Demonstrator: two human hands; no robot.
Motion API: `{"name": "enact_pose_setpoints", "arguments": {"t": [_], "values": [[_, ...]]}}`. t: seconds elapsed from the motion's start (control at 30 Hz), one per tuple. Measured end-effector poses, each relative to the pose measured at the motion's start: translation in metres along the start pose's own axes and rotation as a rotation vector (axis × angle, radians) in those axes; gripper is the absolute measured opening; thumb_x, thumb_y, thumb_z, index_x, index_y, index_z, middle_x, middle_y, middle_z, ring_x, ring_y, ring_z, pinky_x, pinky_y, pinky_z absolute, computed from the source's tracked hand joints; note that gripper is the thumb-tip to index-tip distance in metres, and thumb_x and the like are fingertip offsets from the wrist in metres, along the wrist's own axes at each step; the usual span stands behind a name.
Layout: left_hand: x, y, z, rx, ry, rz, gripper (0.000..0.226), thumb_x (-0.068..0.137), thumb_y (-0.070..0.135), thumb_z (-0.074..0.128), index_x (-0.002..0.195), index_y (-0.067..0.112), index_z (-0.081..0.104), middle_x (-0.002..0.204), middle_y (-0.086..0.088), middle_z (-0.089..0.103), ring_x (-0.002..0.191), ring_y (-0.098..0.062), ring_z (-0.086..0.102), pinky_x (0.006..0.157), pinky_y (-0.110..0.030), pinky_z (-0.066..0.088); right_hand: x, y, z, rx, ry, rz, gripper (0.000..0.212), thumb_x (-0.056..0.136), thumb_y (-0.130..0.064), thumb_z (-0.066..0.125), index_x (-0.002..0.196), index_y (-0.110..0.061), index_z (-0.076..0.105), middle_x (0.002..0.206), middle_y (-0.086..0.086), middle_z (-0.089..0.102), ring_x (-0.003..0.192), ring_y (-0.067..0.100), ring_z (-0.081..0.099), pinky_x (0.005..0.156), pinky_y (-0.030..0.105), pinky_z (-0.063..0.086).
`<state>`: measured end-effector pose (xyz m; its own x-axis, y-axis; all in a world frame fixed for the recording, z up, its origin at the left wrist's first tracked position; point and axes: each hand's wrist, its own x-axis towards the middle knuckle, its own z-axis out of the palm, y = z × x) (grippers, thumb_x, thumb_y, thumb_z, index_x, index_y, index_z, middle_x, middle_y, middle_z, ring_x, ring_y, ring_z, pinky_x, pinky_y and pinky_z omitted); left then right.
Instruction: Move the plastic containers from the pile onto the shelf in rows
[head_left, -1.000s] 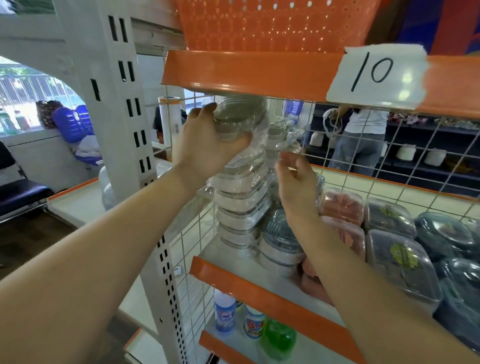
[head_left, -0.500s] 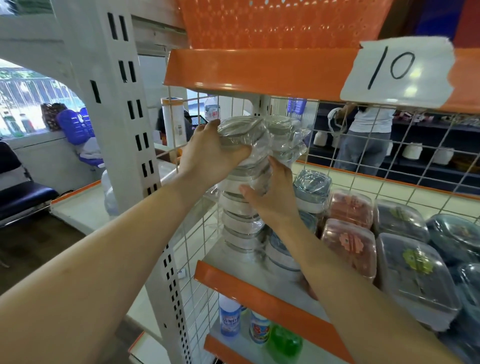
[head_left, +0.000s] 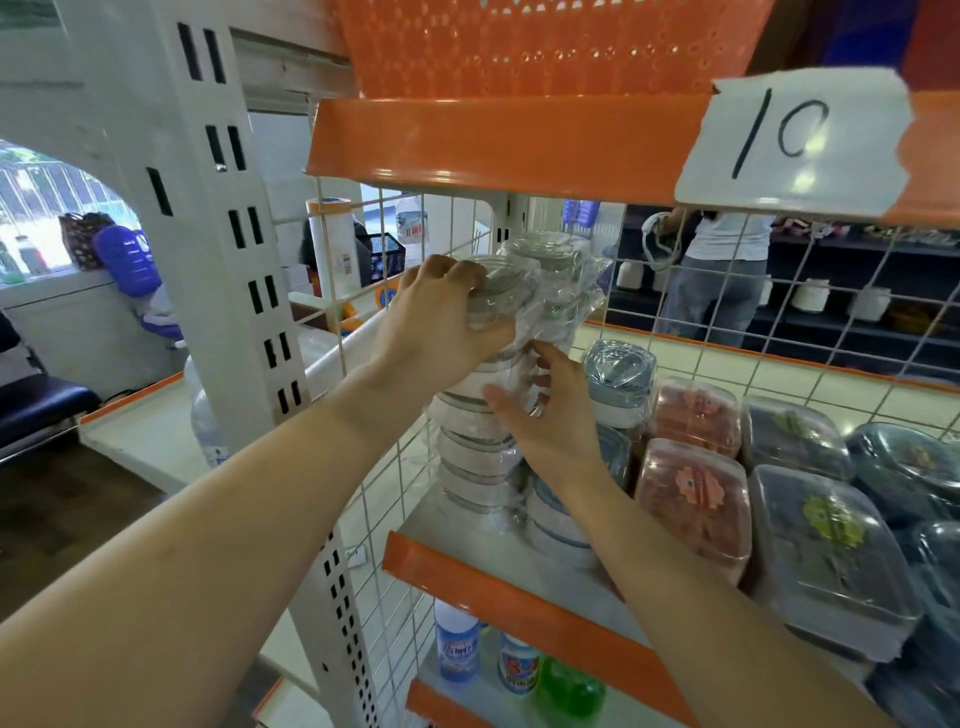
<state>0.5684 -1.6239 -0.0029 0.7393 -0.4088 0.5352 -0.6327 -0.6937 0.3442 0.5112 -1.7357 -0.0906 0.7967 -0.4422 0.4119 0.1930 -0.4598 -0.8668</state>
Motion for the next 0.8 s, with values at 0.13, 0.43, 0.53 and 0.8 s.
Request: {"name": "enact_pose_setpoints", "arguments": {"t": [0.13,0.43,0.53,0.8], "values": [[0.002,-0.001,0.000,0.001,0.044,-0.010,0.053,0.082,0.043,0.063,0.127,0.016,0.056,0.127,-0.005,0.053,0.123,-0.027,0.041,0.093,-0.032,0.036,-0.002,0.002,0.002,-0.002,0.015,0.003,0.066,0.080,-0.033,0.073,0.138,-0.023,0.042,0.132,-0.003,0.042,0.120,0.014,0.047,0.102,0.038,0.043],[-0.008,0.006,0.000,0.071,0.012,0.023,0.052,0.089,0.045,0.054,0.136,0.022,0.048,0.140,-0.003,0.043,0.133,-0.026,0.031,0.102,-0.037,0.032,-0.005,0.005,0.004,0.005,0.035,0.000,0.064,0.081,-0.033,0.073,0.136,-0.022,0.043,0.125,-0.009,0.041,0.118,0.015,0.050,0.099,0.041,0.046],[-0.010,0.007,-0.002,0.161,-0.029,0.049,0.054,0.092,0.047,0.048,0.139,0.021,0.043,0.143,-0.004,0.040,0.135,-0.027,0.031,0.103,-0.039,0.033,-0.007,0.003,0.003,-0.013,0.027,0.008,0.063,0.081,-0.032,0.072,0.136,-0.021,0.043,0.126,-0.007,0.042,0.118,0.015,0.050,0.100,0.039,0.045],[-0.020,0.018,-0.007,0.173,0.011,0.080,0.054,0.093,0.040,0.049,0.141,0.016,0.039,0.144,-0.009,0.038,0.136,-0.028,0.029,0.106,-0.039,0.028,-0.019,0.003,-0.017,-0.088,0.021,0.015,0.064,0.083,-0.030,0.070,0.138,-0.018,0.040,0.123,-0.007,0.039,0.120,0.014,0.045,0.101,0.029,0.039]]}}
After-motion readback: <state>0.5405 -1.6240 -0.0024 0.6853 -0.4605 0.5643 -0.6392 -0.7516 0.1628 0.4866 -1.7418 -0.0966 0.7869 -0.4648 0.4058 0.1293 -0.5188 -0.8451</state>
